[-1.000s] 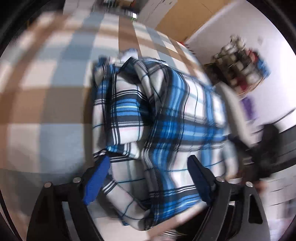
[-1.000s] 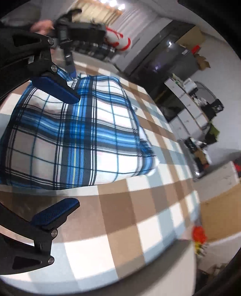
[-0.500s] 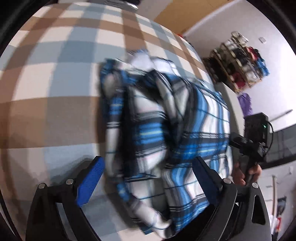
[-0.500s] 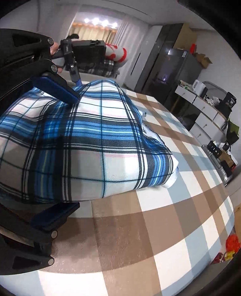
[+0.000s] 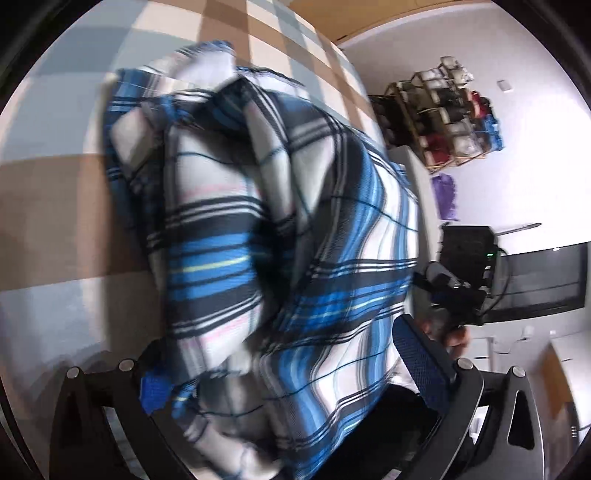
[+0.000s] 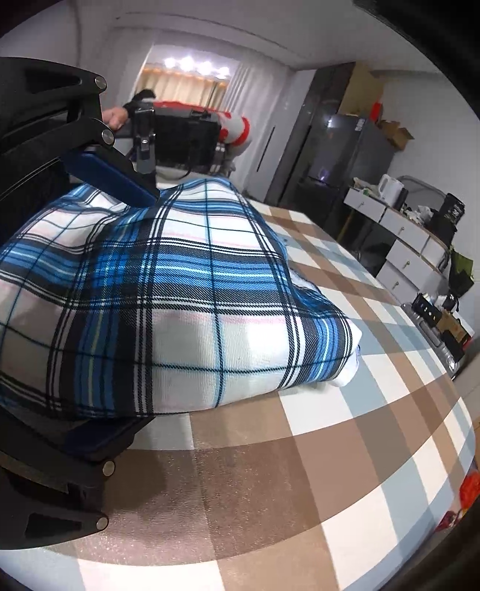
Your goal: Fold large clothes
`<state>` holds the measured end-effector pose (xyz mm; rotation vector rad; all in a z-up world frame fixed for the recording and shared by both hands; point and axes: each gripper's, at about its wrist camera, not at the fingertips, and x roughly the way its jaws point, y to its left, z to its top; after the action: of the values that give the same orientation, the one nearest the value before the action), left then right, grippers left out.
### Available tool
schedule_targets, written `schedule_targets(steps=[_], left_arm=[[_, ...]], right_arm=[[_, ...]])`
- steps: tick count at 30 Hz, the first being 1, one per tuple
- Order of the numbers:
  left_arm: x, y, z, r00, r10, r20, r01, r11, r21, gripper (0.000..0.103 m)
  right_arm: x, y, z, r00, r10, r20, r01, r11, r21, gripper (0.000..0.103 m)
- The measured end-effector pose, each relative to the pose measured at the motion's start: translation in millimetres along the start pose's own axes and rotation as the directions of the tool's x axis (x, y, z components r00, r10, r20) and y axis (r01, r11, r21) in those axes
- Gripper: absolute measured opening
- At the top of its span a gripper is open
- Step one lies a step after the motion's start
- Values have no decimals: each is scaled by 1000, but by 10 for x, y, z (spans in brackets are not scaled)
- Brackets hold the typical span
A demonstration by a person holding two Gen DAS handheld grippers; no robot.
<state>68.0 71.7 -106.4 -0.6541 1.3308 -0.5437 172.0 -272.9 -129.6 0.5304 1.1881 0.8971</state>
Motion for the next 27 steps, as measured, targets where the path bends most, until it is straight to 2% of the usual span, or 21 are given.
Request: schedule_targets(steps=[4, 6, 9, 11, 13, 15, 18, 20, 22, 23, 25, 27], left_arm=[[-1, -37, 12, 1000, -22, 17, 22, 1000, 11, 101], [28, -53, 20, 999, -38, 15, 38, 999, -1, 101], [-31, -23, 64, 997, -82, 15, 82, 996, -37, 101], [-109, 2, -32, 997, -73, 6, 74, 997, -29, 101], [-131, -50, -78, 1000, -23, 1, 23, 1000, 7, 93], [-163, -56, -131, 1000, 26, 1, -26, 999, 36, 72], [-182, -12, -196, 999, 22, -25, -21, 999, 47, 69], [-191, -5, -192, 1000, 20, -24, -18, 998, 56, 69], [-171, 5, -147, 1000, 2, -28, -1, 999, 51, 69], [-169, 19, -125, 999, -4, -32, 6, 999, 46, 70], [-172, 40, -125, 1000, -16, -25, 16, 999, 37, 70], [-154, -6, -129, 1000, 7, -16, -6, 999, 53, 70]], right_arm=[[9, 52, -24, 1000, -30, -5, 30, 999, -27, 103], [55, 126, -46, 998, -47, -35, 46, 998, -46, 103], [67, 160, -97, 999, -21, -50, 19, 999, -48, 103], [29, 151, -94, 998, 22, -56, -24, 999, -37, 101], [-64, 103, -89, 996, 71, -53, -72, 997, -21, 86], [-174, 27, -119, 989, 142, -48, -142, 990, -4, 78], [-227, -58, -186, 973, 213, -84, -213, 977, 13, 77], [-177, -78, -195, 977, 197, -88, -196, 980, 21, 79], [-50, -70, -165, 986, 129, -107, -128, 992, 24, 79], [9, -35, -154, 989, 95, -110, -95, 995, 9, 77], [97, 79, -151, 992, 43, -118, -48, 998, -39, 83], [151, 185, -168, 994, 0, -105, -9, 996, -90, 85]])
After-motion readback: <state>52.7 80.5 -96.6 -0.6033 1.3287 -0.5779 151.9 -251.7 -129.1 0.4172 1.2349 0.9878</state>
